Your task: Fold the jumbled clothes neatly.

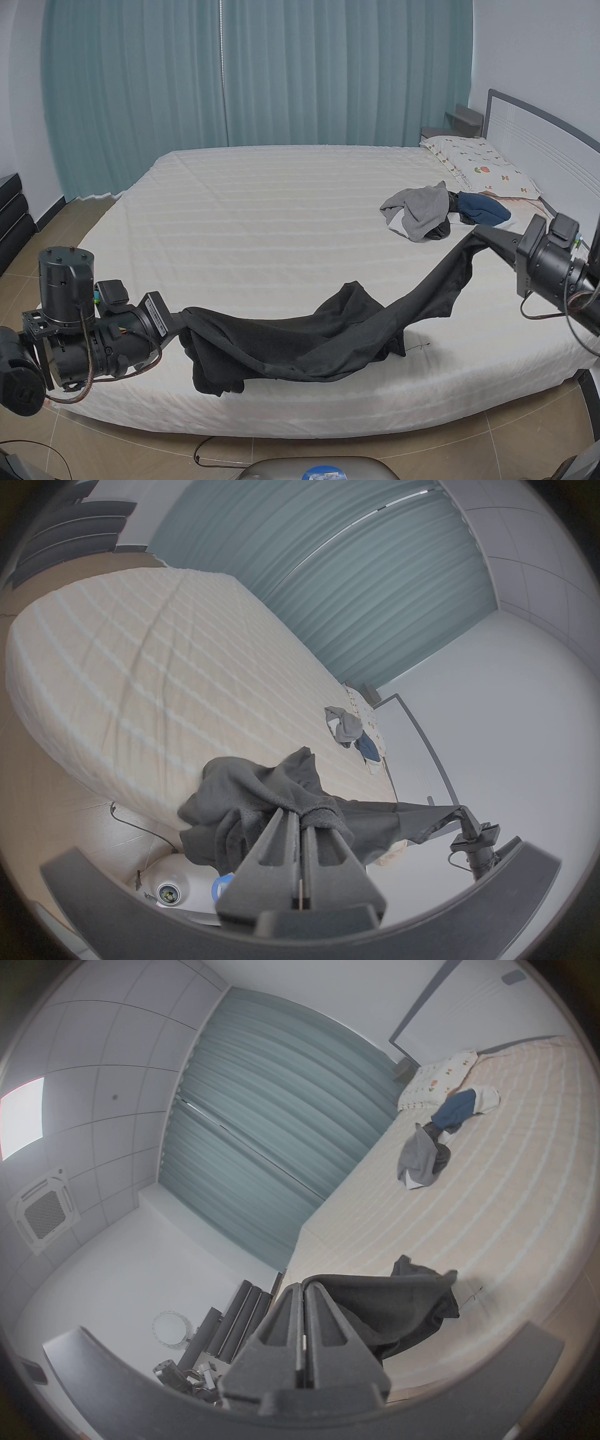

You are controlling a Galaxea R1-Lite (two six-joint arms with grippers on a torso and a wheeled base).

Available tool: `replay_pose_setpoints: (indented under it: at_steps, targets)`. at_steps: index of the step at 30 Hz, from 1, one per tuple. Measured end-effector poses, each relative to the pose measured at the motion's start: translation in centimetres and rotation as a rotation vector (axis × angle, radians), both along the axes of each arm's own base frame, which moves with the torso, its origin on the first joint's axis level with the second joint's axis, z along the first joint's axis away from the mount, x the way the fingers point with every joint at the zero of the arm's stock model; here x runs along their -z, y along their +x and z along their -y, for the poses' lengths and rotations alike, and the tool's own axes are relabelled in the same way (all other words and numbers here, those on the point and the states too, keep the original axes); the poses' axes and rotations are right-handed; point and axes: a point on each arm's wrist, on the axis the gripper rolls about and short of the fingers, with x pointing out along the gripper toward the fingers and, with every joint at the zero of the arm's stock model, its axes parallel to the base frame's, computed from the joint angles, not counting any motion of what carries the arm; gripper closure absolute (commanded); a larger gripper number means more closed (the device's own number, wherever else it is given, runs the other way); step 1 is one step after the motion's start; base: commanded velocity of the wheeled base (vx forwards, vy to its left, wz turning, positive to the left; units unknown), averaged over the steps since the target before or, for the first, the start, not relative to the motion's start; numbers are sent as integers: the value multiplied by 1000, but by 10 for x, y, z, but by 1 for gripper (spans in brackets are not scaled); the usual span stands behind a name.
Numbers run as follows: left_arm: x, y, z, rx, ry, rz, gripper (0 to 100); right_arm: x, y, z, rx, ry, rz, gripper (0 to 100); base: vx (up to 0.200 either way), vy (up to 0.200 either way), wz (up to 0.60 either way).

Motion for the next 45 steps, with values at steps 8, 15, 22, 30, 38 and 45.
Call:
replay_pose_setpoints:
  at_steps: [8,15,22,30,38,45]
  targets:
    - [-36,-8,-4,6,-3,40,100,-81,-22,10,3,66,176,100,0,0,0]
    - [-60,-1,-3,2,-5,34,100,-143,-19,17,42,101,282,100,0,0,0]
    - [-63,25,2,-29,-11,-6,100,-151,29,11,92,81,251,100,0,0,0]
    - [-47,70,7,-53,-5,-85,100,-124,97,-5,112,60,202,100,100,0,0]
    - [-30,120,8,-76,-80,-164,100,-83,154,-23,120,48,187,100,200,0,0]
    - [-10,156,4,-94,-111,-217,100,-47,190,-34,129,-4,219,100,200,0,0]
